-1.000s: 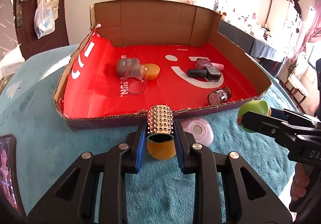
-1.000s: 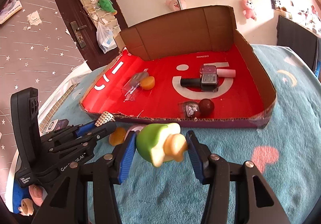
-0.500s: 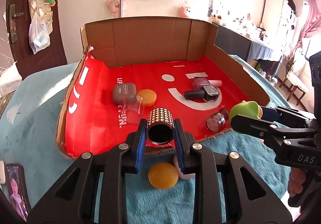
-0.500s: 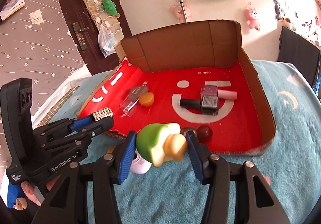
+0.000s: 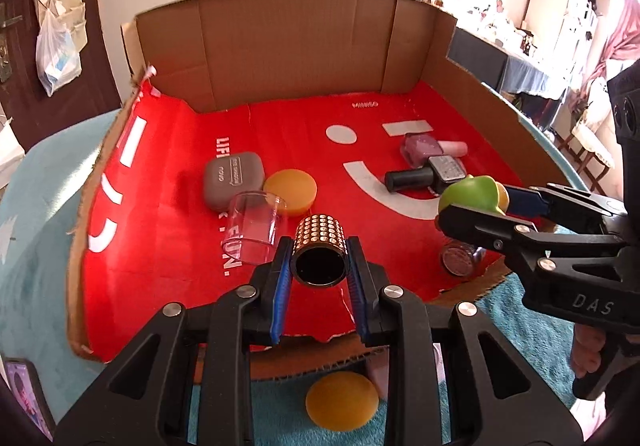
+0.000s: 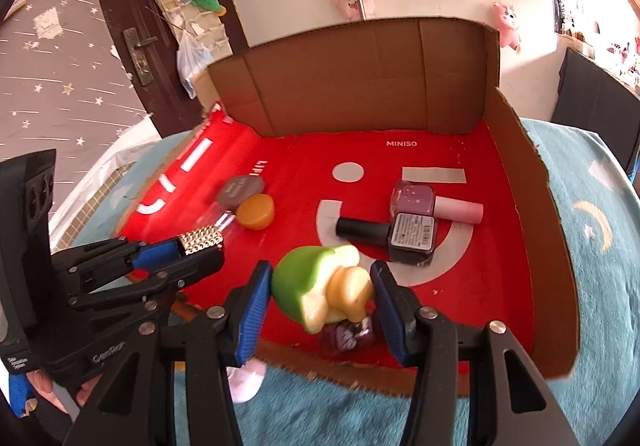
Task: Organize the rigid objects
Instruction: 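Lift the green toy and gold studded cylinder and carry them over the box, then lower the green toy and gold cylinder into the box and open both tools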
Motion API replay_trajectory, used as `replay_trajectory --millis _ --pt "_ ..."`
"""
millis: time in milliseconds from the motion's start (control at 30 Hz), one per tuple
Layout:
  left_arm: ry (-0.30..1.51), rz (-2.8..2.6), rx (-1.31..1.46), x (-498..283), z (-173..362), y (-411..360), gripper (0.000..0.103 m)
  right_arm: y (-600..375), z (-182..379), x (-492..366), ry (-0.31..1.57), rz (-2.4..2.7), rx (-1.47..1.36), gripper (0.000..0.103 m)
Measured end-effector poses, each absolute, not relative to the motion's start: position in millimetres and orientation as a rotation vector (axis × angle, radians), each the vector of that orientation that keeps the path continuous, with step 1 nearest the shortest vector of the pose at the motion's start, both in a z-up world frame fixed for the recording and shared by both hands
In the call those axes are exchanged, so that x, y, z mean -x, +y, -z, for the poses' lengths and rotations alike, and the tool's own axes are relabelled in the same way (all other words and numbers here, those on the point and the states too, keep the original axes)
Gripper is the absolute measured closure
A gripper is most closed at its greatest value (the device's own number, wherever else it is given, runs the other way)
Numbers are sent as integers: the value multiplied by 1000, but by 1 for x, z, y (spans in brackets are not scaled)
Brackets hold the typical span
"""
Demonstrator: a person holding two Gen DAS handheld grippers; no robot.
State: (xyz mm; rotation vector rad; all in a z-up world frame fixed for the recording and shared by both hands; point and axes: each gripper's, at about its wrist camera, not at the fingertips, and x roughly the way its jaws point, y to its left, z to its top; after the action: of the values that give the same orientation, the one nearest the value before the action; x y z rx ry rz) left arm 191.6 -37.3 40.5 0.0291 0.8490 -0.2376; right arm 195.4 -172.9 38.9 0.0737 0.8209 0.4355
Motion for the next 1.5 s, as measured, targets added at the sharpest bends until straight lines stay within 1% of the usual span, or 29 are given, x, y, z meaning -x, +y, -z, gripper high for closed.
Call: replay_trajectory --millis 333,633,1500 --pt "891 220 -47 -208 -25 -38 79 -169 -23 -217 856 -391 -56 50" --pt "899 216 -44 -214 -22 -36 79 -167 -10 -227 896 -375 -43 50" --pt "907 207 -46 -216 -22 -36 79 -166 -11 -229 911 -375 -31 50"
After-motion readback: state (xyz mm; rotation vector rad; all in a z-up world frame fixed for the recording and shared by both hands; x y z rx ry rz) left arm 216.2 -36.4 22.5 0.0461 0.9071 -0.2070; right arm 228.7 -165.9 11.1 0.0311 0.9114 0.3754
